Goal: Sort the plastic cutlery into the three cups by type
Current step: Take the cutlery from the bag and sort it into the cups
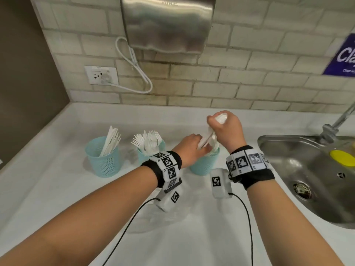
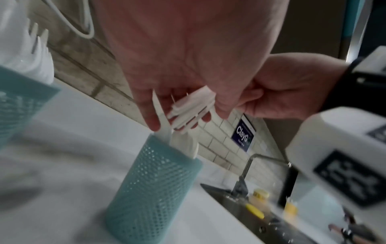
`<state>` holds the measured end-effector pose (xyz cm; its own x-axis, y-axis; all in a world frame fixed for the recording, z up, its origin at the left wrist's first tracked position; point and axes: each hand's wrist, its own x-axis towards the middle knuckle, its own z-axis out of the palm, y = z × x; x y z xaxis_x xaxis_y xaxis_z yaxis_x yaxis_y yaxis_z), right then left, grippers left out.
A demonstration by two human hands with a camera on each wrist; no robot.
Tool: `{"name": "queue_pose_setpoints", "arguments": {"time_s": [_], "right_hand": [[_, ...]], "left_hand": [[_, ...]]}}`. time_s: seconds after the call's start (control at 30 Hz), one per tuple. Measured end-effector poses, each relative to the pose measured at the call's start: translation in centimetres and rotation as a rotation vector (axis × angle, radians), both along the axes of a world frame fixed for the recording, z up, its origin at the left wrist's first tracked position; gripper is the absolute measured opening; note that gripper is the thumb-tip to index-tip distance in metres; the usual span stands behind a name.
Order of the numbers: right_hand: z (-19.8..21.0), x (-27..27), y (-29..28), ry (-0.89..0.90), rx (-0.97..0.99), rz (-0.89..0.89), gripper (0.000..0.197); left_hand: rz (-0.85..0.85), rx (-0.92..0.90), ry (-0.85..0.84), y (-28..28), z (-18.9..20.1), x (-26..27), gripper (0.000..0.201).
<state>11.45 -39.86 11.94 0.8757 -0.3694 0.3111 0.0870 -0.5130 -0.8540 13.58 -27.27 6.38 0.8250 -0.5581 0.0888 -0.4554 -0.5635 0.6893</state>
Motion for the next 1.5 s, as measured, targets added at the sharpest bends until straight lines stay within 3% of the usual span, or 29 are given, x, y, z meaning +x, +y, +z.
{"name": "queue_pose_setpoints", "arguments": {"time_s": [0.1,0.2,0.37,0.5,0.67,0.77,0.9,1.0,1.07,1.13,1.2,1.3,1.4,1.5], "right_hand": [[0.2,0.1,-1.9,-0.046,0.037,-0.091,0.011],[-0.7,0.2,-2.7,-0.112,0.023,-0.155,0.012],[-4.0,0.6,-2.7,-0.120,-0.057,-0.121,0.013],[-7.0,1.0,-2.5,0.089,-0.095,-0.066,0.022],[-8.4,0.4,-2.0,0.273,-0.356,-0.003,0.046],[-7.8,-0.3,-1.5,0.257,-0.435,-0.012,0.051],[-6.0,-1.6,0.4,0.072,-0.478,-0.087,0.043],[-5.2,-2.7,3.1,-0.009,-0.323,0.086,0.019],[-5.0,-3.8,5.3,0.032,-0.158,0.238,0.007],[-5.7,-5.0,7.4,0.171,-0.086,0.355,0.013],[-7.1,-5.8,8.8,0.347,-0.147,0.455,0.026],[-9.8,-6.4,9.9,0.555,-0.408,0.533,0.030],[-11.7,-6.7,10.5,0.626,-0.742,0.550,0.046],[-12.7,-6.8,11.2,0.653,-0.927,0.567,0.043]], "left_hand": [[0.037,0.275,-0.151,0.1,-1.4,0.2,0.048],[0.031,0.350,-0.213,0.1,-2.6,0.1,0.046],[0.103,0.265,-0.253,-0.5,-3.5,0.0,0.031],[0.155,0.245,-0.213,-0.7,-3.7,-0.2,0.028],[0.146,0.319,-0.173,-0.6,-3.4,-0.4,0.035],[0.116,0.325,-0.128,0.4,-2.7,-1.0,0.038],[0.103,0.198,-0.144,3.7,-0.9,-2.4,0.032],[0.084,0.157,-0.064,7.1,0.2,-4.3,0.020],[0.076,0.254,0.023,9.3,0.2,-5.6,0.020],[0.084,0.386,0.075,11.5,-0.5,-6.5,0.020],[0.103,0.513,0.106,13.3,-1.7,-6.9,0.019],[0.137,0.656,0.120,15.4,-3.7,-7.0,0.051],[0.106,0.749,0.088,15.8,-5.2,-7.1,0.085],[0.069,0.827,0.056,15.4,-6.3,-7.1,0.100]]}}
